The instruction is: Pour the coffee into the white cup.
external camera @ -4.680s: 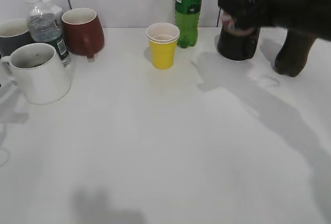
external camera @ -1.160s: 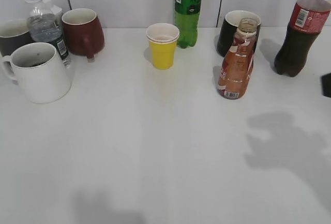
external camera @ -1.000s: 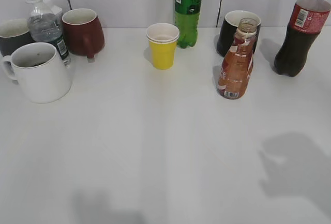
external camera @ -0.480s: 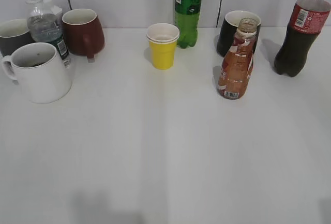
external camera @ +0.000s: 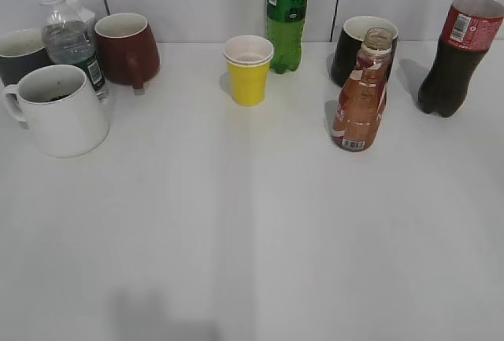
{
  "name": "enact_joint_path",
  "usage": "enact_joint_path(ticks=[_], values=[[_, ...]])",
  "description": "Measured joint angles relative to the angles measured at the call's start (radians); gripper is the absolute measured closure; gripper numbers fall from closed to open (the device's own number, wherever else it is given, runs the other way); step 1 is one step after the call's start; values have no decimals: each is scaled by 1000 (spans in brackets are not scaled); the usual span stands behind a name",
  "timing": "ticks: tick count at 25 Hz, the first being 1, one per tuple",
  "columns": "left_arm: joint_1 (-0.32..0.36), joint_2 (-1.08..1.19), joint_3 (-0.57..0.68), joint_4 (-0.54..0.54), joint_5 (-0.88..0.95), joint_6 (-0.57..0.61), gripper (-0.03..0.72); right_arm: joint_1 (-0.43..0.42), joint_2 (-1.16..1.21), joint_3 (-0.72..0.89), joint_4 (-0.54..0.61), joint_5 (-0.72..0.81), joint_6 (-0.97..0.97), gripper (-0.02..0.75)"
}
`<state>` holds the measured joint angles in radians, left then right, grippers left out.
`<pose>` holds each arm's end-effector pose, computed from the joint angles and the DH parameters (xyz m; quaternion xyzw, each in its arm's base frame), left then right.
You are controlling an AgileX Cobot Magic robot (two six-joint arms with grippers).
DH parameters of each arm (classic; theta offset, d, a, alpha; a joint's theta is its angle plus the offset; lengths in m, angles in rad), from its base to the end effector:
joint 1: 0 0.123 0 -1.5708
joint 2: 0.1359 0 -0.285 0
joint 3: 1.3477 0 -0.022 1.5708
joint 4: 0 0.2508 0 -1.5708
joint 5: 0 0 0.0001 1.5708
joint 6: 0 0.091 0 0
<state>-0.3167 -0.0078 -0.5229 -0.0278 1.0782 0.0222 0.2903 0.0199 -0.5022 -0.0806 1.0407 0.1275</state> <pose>-0.0097 0.0008 0.2821 0.1441 0.8374 -0.0911 0.5194 0.0006 -0.0064 0.2798 -0.0685 0.8492 0.0689 0.5191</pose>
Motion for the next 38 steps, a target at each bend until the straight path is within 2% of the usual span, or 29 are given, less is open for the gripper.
enact_joint_path(ticks=[18,22,30,33,38], values=[[5,0,3,6,-10,2,452,0,0,0,0,0,0,167],[68,0,3,6,-10,3,452,-31,0,0,0,0,0,167],[258,0,3,6,-10,3,452,-179,-24,0,1,0,1,167],[287,0,3,6,-10,3,452,-211,-28,0,1,2,1,167],[299,0,3,7,-10,3,452,-218,-28,0,3,2,1,167]])
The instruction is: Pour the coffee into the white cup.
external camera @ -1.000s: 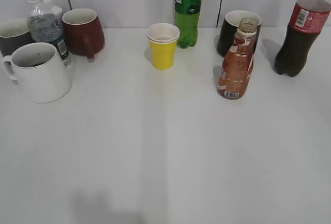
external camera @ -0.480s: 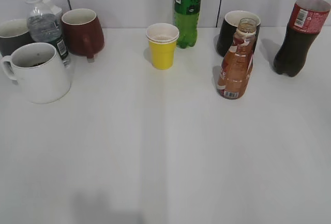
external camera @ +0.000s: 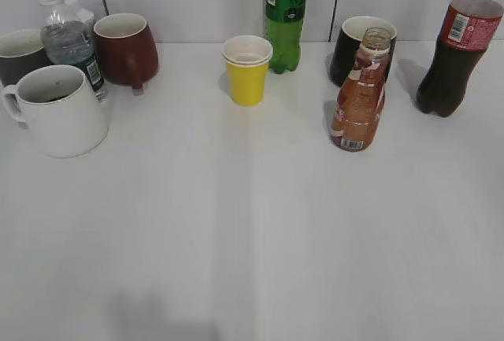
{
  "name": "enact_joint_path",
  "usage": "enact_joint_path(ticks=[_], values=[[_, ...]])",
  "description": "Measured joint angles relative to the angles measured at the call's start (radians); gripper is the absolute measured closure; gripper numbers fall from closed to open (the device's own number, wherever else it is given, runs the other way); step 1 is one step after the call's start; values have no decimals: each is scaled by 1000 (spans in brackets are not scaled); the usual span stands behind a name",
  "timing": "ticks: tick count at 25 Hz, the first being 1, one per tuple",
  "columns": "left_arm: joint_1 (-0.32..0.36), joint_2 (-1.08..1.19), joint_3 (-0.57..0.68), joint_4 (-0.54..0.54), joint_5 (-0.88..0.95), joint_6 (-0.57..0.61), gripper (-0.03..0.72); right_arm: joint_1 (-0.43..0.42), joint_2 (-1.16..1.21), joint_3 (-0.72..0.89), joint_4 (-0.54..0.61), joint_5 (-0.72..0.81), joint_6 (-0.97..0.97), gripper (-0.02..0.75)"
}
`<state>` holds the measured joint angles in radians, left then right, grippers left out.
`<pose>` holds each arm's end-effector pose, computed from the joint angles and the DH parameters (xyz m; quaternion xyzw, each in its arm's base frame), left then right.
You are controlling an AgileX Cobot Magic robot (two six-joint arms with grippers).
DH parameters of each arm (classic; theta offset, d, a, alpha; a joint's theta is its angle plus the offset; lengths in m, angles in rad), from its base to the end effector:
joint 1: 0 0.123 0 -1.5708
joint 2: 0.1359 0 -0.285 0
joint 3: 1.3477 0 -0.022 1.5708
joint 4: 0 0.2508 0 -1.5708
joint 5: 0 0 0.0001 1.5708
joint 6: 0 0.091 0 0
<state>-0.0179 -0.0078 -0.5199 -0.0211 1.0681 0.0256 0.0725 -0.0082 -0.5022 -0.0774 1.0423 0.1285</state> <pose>-0.0088 -0.0015 0.2821 0.0190 0.8476 -0.0085 0.5302 -0.0053 -0.0065 0.2796 0.0250 0.8446 0.0150 0.5346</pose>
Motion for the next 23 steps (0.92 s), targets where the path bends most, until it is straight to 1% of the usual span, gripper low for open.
enact_joint_path(ticks=[23], values=[[0,0,0,0,0,0,452,0,0,0,1,0,1,167]])
